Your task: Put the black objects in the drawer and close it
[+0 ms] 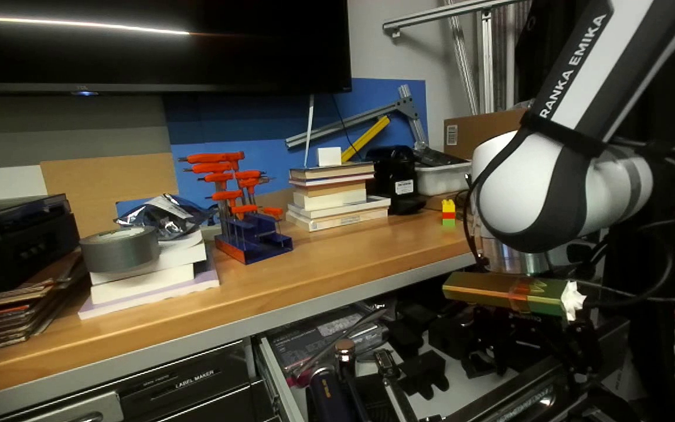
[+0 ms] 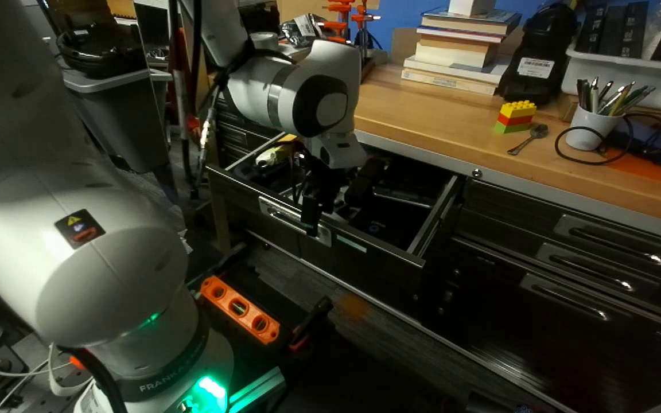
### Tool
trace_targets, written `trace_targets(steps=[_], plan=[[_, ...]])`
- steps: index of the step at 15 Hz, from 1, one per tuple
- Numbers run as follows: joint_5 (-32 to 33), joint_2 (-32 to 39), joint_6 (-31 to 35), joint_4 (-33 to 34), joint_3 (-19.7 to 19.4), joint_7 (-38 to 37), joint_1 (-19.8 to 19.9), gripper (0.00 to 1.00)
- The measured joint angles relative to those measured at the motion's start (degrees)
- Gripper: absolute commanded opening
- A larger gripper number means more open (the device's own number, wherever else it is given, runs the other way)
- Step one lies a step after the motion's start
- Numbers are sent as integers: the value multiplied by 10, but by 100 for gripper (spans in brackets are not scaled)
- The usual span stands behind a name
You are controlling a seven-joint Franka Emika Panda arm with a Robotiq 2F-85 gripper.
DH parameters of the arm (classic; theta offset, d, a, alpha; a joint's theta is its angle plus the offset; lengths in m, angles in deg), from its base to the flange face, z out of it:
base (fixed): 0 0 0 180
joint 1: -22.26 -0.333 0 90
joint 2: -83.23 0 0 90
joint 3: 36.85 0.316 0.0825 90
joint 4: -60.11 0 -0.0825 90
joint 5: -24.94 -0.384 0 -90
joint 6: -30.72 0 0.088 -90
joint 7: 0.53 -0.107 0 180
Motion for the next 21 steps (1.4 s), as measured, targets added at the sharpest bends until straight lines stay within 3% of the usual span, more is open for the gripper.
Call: trace_targets(steps=[6, 11, 17, 21], plan=[[-157, 49, 108, -1, -15, 116, 0, 100], [-279, 56, 157, 9, -8, 225, -1, 100], [-345, 89, 161, 75, 30, 312, -4, 100], [-351, 111, 164, 113, 37, 329, -21, 100]])
